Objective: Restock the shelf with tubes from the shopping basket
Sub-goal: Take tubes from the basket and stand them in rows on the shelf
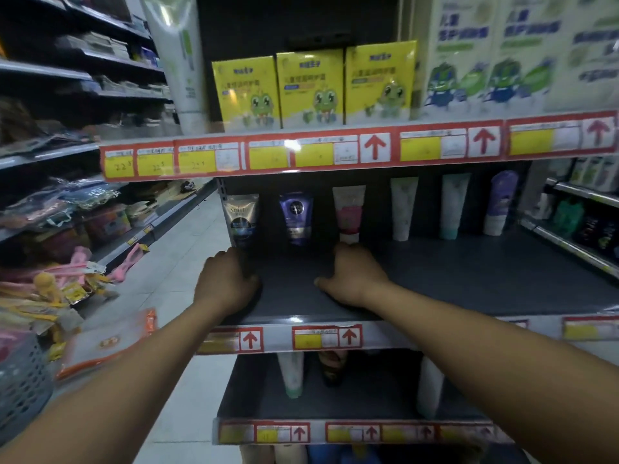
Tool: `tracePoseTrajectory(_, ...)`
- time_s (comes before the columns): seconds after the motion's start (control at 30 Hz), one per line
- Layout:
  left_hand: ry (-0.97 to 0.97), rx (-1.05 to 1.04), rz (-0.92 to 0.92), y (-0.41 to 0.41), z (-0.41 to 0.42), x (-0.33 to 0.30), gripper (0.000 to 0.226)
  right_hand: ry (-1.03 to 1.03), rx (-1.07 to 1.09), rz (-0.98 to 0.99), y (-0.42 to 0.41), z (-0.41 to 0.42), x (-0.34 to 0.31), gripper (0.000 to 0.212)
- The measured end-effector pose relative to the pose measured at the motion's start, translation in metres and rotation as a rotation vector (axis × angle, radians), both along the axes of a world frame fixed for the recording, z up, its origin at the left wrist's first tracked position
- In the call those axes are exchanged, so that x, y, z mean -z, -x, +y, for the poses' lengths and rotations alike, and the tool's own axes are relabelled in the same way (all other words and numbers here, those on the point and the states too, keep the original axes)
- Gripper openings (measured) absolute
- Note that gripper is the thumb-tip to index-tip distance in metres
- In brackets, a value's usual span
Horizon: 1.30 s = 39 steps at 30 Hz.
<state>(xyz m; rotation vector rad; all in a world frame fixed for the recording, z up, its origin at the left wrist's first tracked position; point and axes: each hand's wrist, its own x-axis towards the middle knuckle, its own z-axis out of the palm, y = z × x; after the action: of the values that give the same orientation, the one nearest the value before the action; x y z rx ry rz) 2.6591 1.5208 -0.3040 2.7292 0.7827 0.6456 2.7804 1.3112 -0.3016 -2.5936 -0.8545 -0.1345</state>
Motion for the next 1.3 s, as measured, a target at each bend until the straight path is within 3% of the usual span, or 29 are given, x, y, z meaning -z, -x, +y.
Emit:
tracePoseTrajectory(0.1,-0.056,0.096,-0.014,0.010,-0.033,-0.001,0.020,-0.027,0.007,-0.082,0.014,-0.025,-0.003,0.053)
tracePoseTrajectory(0.3,-0.090,0.189,-0.067,0.024,-0.098,0.002,0.032,-0.162,0.016,-0.161,0.042,-0.074,0.002,0.029)
tracePoseTrajectory(0.63,-0.191,0.350,-0.174,0.052,-0.185,0.021,0.022,-0.279,-0.002,-0.310,0.075,-0.146,0.034,0.019)
tracePoseTrajectory(0.8,-0.152,0.411,-0.196,0.069,-0.212,0.057,0.021,-0.264,-0.020,-0.370,0.089,-0.170,0.072,0.022)
tracePoseTrajectory(1.07,-0.007,0.440,-0.069,0.087,-0.223,0.139,0.026,-0.198,-0.041,-0.259,0.110,-0.182,0.157,0.019)
tracePoseTrajectory(1.3,0.166,0.408,0.136,0.106,-0.234,0.221,0.012,-0.053,-0.065,-0.147,0.131,-0.195,0.252,0.013)
